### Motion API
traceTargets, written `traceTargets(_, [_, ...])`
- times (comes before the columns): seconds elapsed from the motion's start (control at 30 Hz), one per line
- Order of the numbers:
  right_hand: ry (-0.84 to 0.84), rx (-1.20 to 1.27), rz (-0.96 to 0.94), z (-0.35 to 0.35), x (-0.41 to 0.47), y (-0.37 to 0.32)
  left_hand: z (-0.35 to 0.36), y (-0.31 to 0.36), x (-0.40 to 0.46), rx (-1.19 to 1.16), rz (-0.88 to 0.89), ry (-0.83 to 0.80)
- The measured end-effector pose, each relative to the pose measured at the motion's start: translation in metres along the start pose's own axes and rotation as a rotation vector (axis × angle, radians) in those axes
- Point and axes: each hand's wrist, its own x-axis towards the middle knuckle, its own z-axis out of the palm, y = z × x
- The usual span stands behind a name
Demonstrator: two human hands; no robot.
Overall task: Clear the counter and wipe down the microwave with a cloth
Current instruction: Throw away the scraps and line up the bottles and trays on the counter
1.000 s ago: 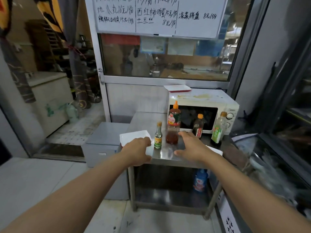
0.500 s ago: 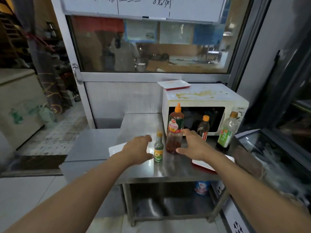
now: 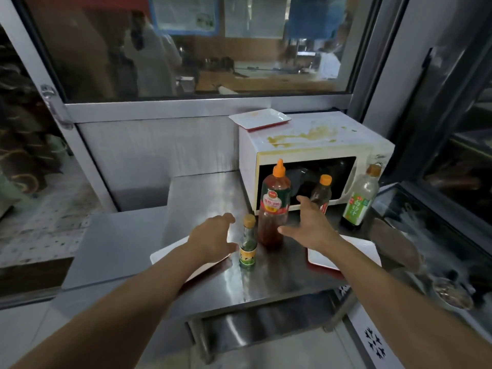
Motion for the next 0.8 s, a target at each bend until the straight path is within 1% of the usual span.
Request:
traceTargets(0.2, [0.011,0.078,0.019,0.015,0.038,0.010,0.018,-0.011,0.021,-0.073,-0.053,0.001])
traceTargets(0.37, [0.072,0.159,0.019,0.026,0.067,0.025,0.034,-0.012,0.035,-0.108,-0.094,0.016])
traceTargets(0.5, [0.088,0.252,0.049,0.039,0.089,0.037,0.048,-0.011,0.046,-0.143,-0.123,0.039])
traceTargets(0.63, [0.108,0.363,0.044,0.055,0.108,0.049,0.060,-0.009,0.055,-0.167,-0.139,0.058])
traceTargets(0.8, [0.150,0.434,0.022,0.072,0.122,0.055,0.073,-0.009,0.066,-0.225,-0.137,0.067])
